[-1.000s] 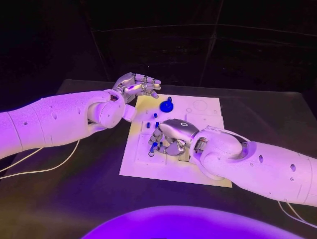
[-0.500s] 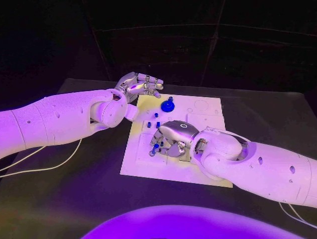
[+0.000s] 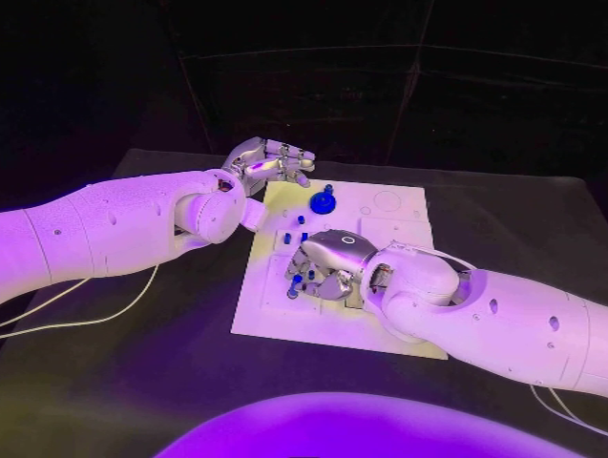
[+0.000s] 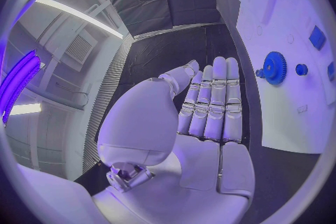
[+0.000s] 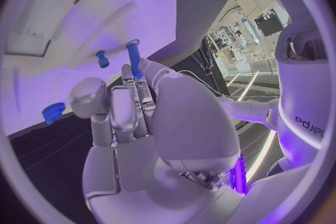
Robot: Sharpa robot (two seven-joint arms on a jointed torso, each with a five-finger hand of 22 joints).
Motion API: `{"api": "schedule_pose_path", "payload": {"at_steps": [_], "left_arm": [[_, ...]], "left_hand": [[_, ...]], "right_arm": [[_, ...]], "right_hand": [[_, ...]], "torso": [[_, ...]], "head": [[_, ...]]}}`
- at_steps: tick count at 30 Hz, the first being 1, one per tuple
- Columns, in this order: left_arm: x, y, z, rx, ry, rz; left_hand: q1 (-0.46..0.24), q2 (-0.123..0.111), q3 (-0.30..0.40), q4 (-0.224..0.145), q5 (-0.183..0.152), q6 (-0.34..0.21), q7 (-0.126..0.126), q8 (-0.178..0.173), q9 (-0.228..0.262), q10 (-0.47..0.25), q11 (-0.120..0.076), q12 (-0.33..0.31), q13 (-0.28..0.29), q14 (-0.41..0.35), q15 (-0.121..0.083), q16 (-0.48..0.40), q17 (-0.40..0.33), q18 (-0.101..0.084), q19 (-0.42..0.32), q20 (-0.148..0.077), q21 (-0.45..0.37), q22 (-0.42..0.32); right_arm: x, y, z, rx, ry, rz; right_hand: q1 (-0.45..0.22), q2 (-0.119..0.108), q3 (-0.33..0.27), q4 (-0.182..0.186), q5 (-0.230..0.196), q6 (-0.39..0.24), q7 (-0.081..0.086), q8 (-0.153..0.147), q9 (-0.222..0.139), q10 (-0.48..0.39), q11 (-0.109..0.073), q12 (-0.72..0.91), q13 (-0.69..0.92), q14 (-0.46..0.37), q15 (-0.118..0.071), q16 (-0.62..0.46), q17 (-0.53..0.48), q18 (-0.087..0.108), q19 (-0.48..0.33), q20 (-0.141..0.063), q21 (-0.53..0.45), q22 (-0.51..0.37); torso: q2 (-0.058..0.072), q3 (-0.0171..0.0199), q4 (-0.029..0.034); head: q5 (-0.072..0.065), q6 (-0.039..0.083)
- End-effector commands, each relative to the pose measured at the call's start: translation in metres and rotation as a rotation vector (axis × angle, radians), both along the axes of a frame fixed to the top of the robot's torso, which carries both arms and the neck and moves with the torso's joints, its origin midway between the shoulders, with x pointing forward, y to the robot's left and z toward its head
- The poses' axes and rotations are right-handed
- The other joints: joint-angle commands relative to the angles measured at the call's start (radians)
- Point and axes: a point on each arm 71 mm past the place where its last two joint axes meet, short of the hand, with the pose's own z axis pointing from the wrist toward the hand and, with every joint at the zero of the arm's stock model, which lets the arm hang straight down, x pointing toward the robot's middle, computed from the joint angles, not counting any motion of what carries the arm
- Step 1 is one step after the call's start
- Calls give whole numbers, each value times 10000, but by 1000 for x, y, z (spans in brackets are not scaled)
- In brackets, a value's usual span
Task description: Assemble the parts on the task board
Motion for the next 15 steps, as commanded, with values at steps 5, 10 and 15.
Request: {"api": "schedule_pose_path", "payload": {"at_steps": [5,10,15], "left_arm": [[0,-2,2,-46,-62,-106],[0,-2,2,-48,-60,-112],[0,-2,2,-50,-58,-116]], "left_hand": [[-89,1,-69,4,-24,-86,18,-4,-16,-58,-25,57,-17,40,62,-40,-8,99,-5,69,-52,-16],[-89,1,-69,4,-24,-86,18,-4,-16,-58,-25,57,-17,40,62,-40,-8,99,-5,69,-52,-16],[-89,1,-69,4,-24,-86,18,-4,-16,-58,-25,57,-17,40,62,-40,-8,99,-5,69,-52,-16]], "right_arm": [[-2,2,-3,-256,49,162],[-2,3,-3,-260,40,176],[-2,3,-5,-528,58,191]], "right_hand": [[-67,6,67,5,66,1,47,-20,4,17,24,-18,12,268,-22,26,-10,-172,2,-16,21,-4],[-67,6,67,5,66,1,47,-20,4,17,24,-18,12,268,-22,26,-10,-172,2,-16,21,-4],[-117,-8,87,-3,75,-3,51,-32,5,12,30,-43,13,265,-15,23,-19,-170,-6,-9,18,-11]], "torso": [[0,0,2],[0,1,-1],[-1,-2,-2]], "head": [[-11,-8],[-6,-16],[-5,-20]]}}
